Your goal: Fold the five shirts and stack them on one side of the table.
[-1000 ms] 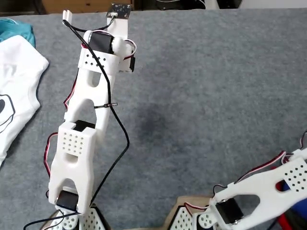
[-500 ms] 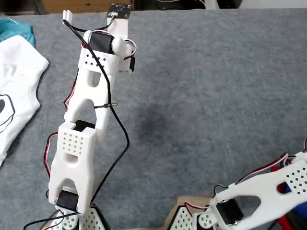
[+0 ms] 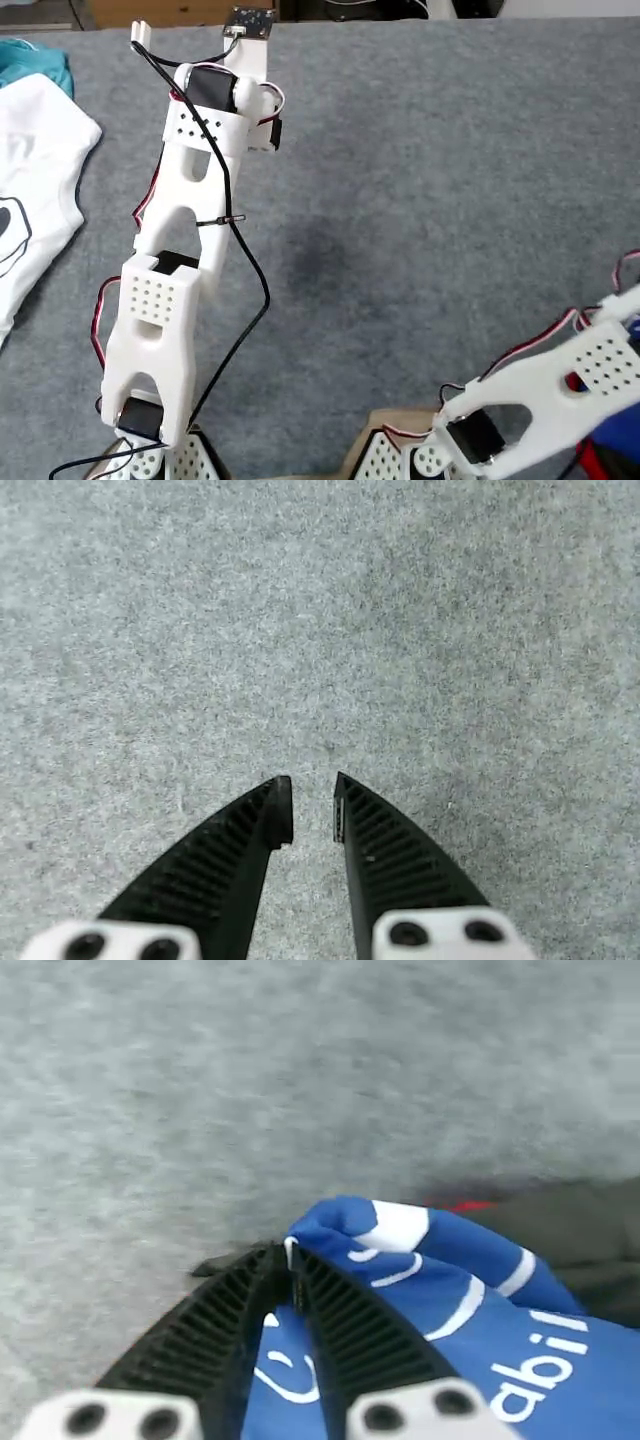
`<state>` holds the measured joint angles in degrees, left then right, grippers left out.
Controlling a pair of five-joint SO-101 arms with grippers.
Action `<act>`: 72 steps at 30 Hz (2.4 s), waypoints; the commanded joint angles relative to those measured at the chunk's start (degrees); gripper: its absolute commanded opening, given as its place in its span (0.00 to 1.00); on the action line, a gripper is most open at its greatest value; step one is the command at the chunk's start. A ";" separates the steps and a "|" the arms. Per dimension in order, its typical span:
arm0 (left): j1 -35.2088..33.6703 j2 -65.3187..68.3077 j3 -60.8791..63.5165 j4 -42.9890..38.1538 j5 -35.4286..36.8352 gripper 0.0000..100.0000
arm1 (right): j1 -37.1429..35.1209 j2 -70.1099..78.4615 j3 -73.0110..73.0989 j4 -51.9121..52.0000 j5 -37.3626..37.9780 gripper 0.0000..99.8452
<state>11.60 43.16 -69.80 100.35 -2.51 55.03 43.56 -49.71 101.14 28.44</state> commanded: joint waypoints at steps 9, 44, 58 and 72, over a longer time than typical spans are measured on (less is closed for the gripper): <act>-0.62 -0.92 -0.53 0.44 -0.09 0.09 | -6.02 -6.37 3.12 0.97 -1.32 0.01; -44.40 -10.77 -2.02 0.53 -3.34 0.09 | -46.02 -25.98 6.46 1.05 -23.12 0.27; -64.97 -7.69 13.63 -2.37 -7.21 0.28 | -88.48 -25.45 12.35 -1.93 -33.41 0.27; -76.04 8.13 14.07 -3.78 -10.02 0.28 | -90.77 -16.92 12.26 0.79 -34.02 0.27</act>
<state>-62.95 51.96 -56.09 96.75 -12.35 -35.08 26.24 -37.14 101.14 -5.05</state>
